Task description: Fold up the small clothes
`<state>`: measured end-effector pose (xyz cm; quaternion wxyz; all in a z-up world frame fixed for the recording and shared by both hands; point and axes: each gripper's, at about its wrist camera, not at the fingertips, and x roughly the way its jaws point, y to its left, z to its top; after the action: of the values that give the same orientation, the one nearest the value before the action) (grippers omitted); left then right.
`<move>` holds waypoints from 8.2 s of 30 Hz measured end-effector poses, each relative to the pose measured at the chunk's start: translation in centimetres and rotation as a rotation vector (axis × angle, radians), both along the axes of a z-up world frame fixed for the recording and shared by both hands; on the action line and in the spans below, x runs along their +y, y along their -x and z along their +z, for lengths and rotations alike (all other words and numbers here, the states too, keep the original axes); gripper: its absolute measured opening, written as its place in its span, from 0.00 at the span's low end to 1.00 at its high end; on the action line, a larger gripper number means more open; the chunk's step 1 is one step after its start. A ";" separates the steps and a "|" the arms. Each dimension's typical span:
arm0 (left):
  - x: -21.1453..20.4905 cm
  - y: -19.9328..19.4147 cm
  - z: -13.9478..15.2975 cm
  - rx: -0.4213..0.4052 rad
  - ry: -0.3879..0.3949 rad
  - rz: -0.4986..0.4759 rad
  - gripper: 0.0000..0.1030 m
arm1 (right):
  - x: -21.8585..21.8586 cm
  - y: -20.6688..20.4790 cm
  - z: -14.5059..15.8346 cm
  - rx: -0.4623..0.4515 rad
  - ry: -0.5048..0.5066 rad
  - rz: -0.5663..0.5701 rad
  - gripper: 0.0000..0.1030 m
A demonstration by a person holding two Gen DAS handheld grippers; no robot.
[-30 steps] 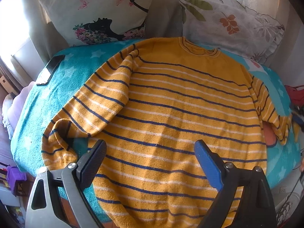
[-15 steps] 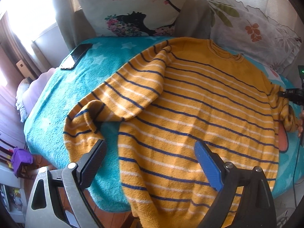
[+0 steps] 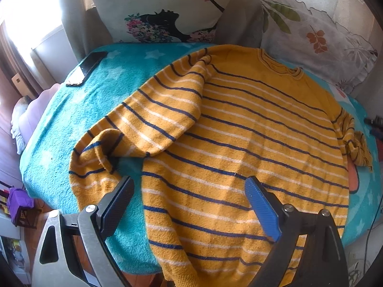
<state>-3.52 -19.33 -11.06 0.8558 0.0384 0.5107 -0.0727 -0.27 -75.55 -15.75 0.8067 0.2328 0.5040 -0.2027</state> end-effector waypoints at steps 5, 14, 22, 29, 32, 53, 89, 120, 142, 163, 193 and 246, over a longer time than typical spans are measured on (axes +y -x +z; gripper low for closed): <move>-0.9 -0.8 -0.5 0.028 0.035 -0.048 0.90 | 0.8 4.2 -4.1 0.071 -0.063 -0.107 0.62; -2.8 -1.2 -0.5 0.014 0.035 -0.161 0.90 | 3.1 15.2 1.3 -0.026 -0.096 -0.203 0.10; -2.8 -1.9 -1.2 0.025 0.025 -0.199 0.90 | 4.7 29.7 2.2 0.164 -0.087 -0.470 0.32; -3.6 -1.5 -0.9 0.007 0.020 -0.252 0.90 | 10.9 20.5 7.3 0.023 0.005 -0.219 0.51; -3.7 -0.8 -0.5 -0.017 0.013 -0.267 0.90 | 15.4 14.1 8.3 -0.052 -0.039 -0.043 0.56; -1.6 -0.5 -1.8 0.037 0.017 -0.245 0.90 | 28.9 0.1 -2.9 0.171 -0.008 0.274 0.95; -3.1 -0.9 -0.9 0.023 0.032 -0.266 0.90 | 21.2 6.1 1.1 -0.034 -0.136 -0.008 0.79; 2.0 -1.2 2.0 -0.059 0.003 0.109 0.90 | -5.7 21.0 6.8 -0.188 0.059 -0.636 0.06; 16.4 -3.0 0.8 -0.042 0.046 0.233 0.90 | 32.7 -17.1 2.0 -0.134 -0.128 0.421 0.05; 28.5 -2.3 0.1 -0.057 0.079 0.533 0.90 | 51.3 -20.7 3.2 -0.089 0.103 0.893 0.49; 25.6 -3.9 3.3 -0.121 0.075 0.445 0.90 | 38.7 -15.1 15.4 -0.384 -0.322 0.712 0.04; -3.4 -25.1 -5.7 0.223 0.207 -0.191 0.32 | 11.7 0.4 -0.1 -0.065 -0.117 -0.099 0.49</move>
<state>21.57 -22.70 -16.72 0.7826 -0.0098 0.5862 -0.2094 -0.67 -63.86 -15.83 0.7966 0.3105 0.4765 -0.2049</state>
